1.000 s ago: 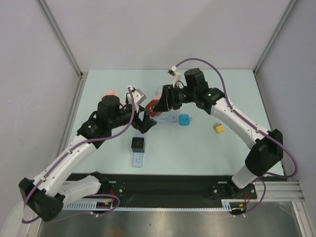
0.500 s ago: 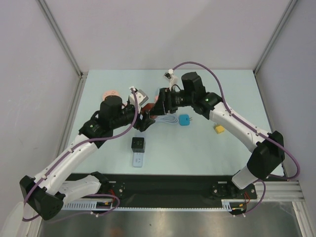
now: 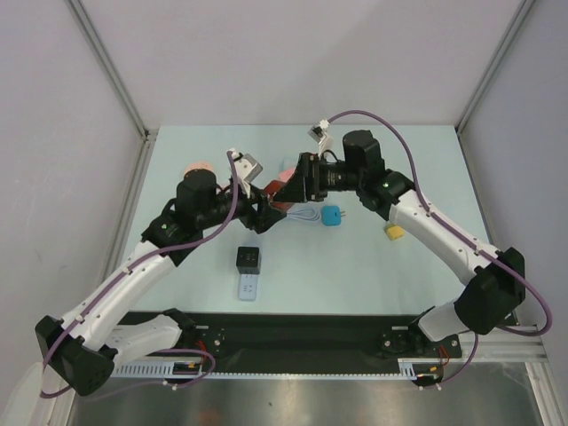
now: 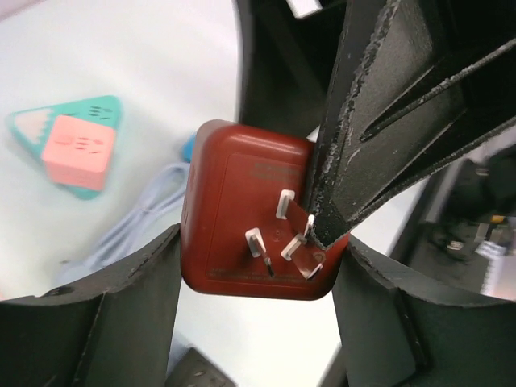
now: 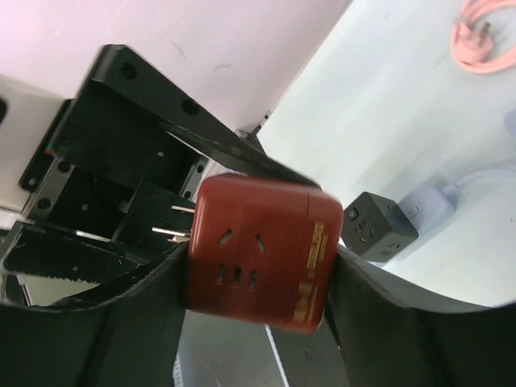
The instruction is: Insert the plug
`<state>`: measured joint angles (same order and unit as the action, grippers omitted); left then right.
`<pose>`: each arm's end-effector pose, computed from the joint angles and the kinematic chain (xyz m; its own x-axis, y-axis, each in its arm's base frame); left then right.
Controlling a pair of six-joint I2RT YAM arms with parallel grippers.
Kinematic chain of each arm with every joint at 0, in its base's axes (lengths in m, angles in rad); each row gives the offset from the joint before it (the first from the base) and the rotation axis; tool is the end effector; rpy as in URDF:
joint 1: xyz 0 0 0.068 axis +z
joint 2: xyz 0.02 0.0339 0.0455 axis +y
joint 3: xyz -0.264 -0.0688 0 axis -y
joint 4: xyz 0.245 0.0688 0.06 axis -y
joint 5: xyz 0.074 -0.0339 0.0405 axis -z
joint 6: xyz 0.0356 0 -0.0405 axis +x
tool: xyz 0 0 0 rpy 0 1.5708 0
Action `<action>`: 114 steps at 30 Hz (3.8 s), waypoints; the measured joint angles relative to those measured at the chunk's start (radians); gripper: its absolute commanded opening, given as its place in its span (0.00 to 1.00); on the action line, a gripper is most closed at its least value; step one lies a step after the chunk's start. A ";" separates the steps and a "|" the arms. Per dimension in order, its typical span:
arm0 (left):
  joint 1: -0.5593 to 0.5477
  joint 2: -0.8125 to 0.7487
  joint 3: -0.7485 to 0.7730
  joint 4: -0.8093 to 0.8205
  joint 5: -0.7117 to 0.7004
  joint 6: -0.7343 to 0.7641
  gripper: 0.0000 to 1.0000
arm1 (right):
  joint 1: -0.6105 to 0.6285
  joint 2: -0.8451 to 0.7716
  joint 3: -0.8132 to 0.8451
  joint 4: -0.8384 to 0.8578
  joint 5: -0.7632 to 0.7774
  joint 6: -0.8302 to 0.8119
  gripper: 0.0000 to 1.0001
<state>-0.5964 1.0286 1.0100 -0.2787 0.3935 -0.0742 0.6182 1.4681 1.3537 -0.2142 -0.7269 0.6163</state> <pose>0.1843 -0.1416 0.3638 -0.3026 0.1227 -0.9452 0.8018 0.5689 -0.1829 0.2621 0.2154 0.3753 -0.7612 -0.0114 -0.6484 -0.6197 0.3075 0.7221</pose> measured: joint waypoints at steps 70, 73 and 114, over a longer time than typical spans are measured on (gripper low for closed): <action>0.026 0.197 0.016 0.991 0.409 -1.122 0.00 | 0.023 -0.391 -0.512 1.172 0.317 -0.025 0.84; 0.026 0.200 0.014 1.016 0.398 -1.135 0.00 | 0.028 -0.383 -0.512 1.186 0.325 -0.029 0.72; 0.129 -0.020 0.013 0.084 0.064 -0.474 1.00 | -0.132 -0.032 0.235 0.055 0.378 -0.375 0.00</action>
<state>-0.4675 1.0088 1.0233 -0.1951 0.4572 -0.5484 0.4862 1.4357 1.5890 -0.1593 -0.3485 0.2413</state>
